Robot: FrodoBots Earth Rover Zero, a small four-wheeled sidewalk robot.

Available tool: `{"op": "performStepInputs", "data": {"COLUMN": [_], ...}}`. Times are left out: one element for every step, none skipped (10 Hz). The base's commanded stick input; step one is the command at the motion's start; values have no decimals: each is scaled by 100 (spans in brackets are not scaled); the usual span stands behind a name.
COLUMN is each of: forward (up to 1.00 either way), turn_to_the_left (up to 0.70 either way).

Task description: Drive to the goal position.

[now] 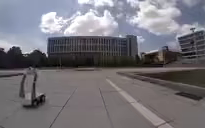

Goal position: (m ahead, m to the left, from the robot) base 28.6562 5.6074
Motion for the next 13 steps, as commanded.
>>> {"op": "performStepInputs", "data": {"forward": [70, 70, 70, 70, 70, 70, 70, 70, 70, 70, 70, 70, 70], "turn_to_the_left": [0, 20, 32, 27, 0, 0, 0, 0, 0, 0, 0, 0, 0]}}
